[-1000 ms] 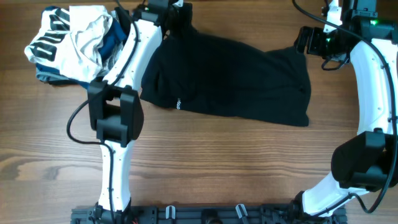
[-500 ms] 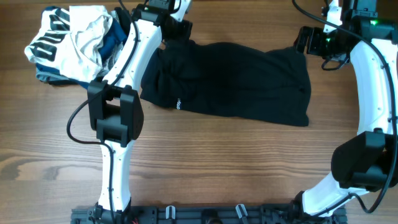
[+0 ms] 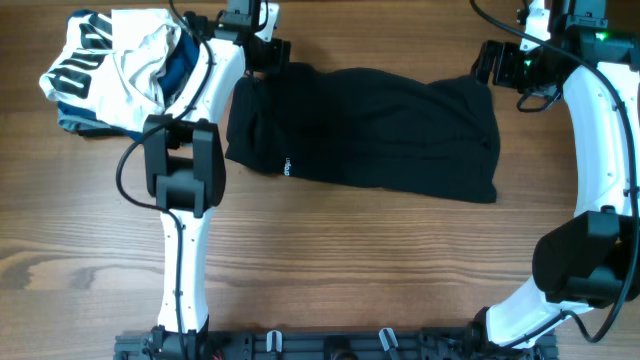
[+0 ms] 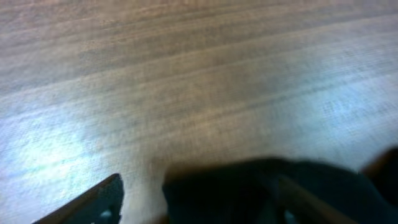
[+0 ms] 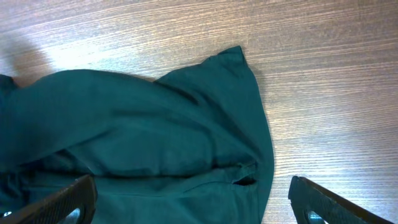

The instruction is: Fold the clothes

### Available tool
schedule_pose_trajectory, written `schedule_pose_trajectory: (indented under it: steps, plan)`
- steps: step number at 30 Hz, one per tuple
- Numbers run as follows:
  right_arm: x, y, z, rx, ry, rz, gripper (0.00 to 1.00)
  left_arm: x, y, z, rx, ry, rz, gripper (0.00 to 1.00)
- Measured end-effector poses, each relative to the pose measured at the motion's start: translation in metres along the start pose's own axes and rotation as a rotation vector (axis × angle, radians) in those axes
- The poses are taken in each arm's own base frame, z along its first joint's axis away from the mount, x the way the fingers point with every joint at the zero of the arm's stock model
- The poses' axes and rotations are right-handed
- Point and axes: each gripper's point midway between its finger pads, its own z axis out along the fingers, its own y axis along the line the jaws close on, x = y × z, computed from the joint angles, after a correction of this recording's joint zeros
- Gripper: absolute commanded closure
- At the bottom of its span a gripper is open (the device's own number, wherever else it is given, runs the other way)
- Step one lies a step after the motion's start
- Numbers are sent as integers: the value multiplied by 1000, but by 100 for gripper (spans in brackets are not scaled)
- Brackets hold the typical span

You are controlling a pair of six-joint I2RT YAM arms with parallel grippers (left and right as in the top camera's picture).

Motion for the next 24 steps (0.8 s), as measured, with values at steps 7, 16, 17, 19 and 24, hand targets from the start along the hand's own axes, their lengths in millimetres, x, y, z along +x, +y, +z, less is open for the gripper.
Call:
schedule_pose_trajectory:
  steps: [7,16,17,19,24]
  plan:
    - [-1,0,0,0,-4,-1,0,-3,-2,21,5,-40,-3,24]
    - [-3,0,0,-1,-11,-2,0,2,-29,31,-12,-26,76,96]
    - [-3,0,0,-1,-11,-2,1,3,-33,32,-27,-23,97,96]
    - [-3,0,0,-1,-11,-2,1,3,-40,32,-48,-23,112,96]
    - [-12,1,0,-3,-48,-7,1,0,-37,29,-62,-24,96,96]
